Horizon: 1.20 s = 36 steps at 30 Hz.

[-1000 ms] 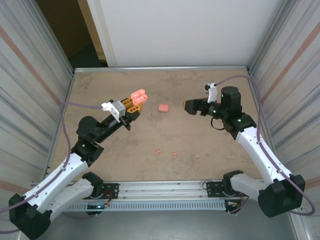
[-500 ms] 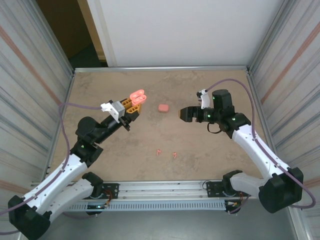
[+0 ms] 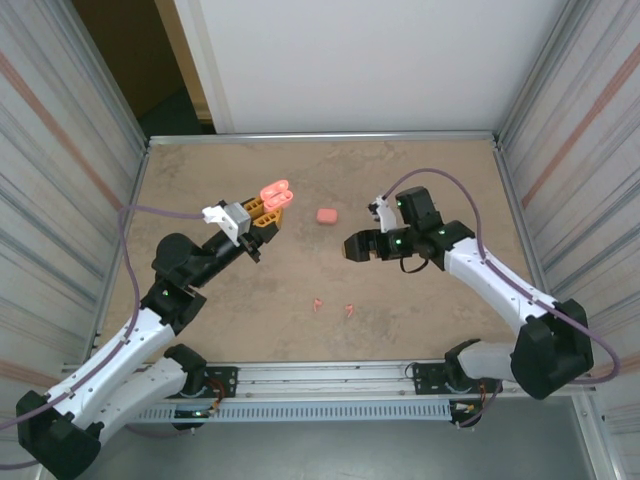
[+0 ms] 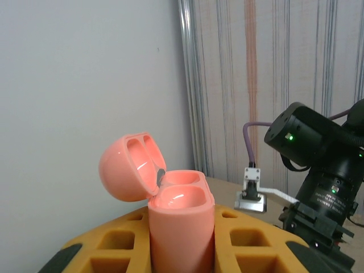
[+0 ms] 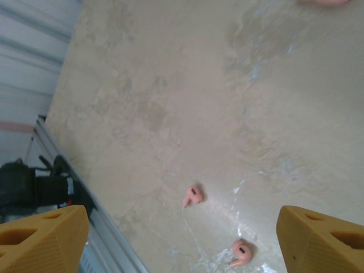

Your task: Insert the wireless bluetooth earbuds into the charging case

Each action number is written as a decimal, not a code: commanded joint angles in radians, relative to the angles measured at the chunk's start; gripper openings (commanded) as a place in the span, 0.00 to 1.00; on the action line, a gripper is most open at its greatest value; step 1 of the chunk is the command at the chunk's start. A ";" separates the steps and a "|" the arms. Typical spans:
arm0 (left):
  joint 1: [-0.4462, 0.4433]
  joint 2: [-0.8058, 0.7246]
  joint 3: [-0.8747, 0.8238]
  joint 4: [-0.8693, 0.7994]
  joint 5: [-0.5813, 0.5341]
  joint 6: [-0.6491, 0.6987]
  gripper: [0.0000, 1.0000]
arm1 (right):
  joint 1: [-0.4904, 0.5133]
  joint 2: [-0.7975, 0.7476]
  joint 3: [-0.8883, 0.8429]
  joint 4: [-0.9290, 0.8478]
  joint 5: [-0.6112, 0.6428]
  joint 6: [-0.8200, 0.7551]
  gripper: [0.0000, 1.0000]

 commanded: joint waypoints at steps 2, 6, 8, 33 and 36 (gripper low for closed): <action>0.008 -0.020 -0.008 0.011 -0.018 0.009 0.00 | 0.048 0.061 0.022 -0.023 -0.061 -0.033 0.82; 0.008 -0.021 -0.008 0.009 -0.020 0.009 0.00 | 0.091 0.127 0.030 -0.022 -0.097 -0.054 0.79; 0.008 -0.020 -0.008 0.007 -0.021 0.009 0.00 | 0.109 0.158 0.041 -0.027 -0.110 -0.066 0.76; 0.008 -0.034 -0.013 -0.017 -0.037 0.015 0.00 | 0.284 0.495 0.159 -0.041 0.029 -0.156 0.48; 0.008 -0.034 -0.012 -0.017 -0.037 0.016 0.00 | 0.289 0.510 0.165 -0.044 0.031 -0.162 0.48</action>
